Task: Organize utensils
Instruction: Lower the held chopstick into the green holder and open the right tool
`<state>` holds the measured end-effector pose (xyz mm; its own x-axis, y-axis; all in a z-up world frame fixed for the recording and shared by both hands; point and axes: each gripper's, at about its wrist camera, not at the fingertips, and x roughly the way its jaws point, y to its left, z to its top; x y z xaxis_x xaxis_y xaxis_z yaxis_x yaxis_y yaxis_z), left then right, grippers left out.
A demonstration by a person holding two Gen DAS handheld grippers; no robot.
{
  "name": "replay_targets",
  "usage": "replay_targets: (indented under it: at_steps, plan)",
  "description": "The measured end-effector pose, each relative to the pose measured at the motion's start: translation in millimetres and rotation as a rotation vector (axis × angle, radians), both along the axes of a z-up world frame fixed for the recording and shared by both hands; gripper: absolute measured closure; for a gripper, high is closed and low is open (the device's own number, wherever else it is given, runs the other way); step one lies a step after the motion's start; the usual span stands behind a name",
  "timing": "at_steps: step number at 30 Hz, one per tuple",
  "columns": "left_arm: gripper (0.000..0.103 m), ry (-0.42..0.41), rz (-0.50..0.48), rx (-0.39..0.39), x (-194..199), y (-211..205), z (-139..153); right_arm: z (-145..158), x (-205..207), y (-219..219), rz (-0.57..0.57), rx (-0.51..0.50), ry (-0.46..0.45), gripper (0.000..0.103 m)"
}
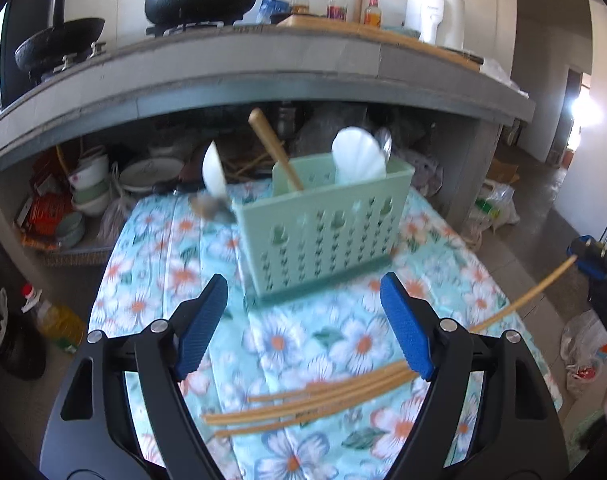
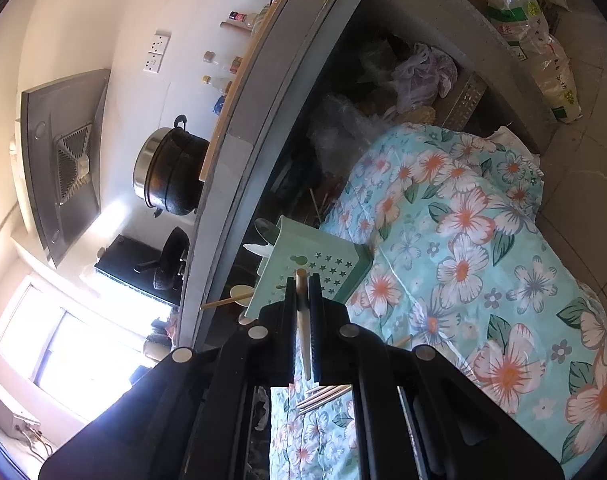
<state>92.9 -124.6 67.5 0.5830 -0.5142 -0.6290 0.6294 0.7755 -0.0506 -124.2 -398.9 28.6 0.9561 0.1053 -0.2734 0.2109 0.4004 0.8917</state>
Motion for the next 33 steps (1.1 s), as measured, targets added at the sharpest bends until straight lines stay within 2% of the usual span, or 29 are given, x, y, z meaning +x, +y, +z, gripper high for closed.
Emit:
replay_targets:
  at_steps: [10, 16, 27, 33]
  plan:
    - [0.024, 0.0, 0.045, 0.016, 3.0, 14.6, -3.9, 8.2, 6.0, 9.0, 0.015, -0.029, 0.002, 0.097]
    - [0.023, 0.015, 0.047, 0.018, 6.1, 16.7, -6.8, 28.6, 16.1, 13.0, 0.03, -0.098, 0.002, 0.097]
    - [0.023, 0.02, 0.099, -0.029, 9.4, 37.0, -0.2, 137.9, 64.9, 12.8, 0.067, -0.387, -0.111, 0.097]
    - [0.023, 0.036, 0.133, -0.042, 13.9, 50.6, -1.8, 180.7, 102.4, 23.9, 0.083, -0.521, -0.128, 0.097]
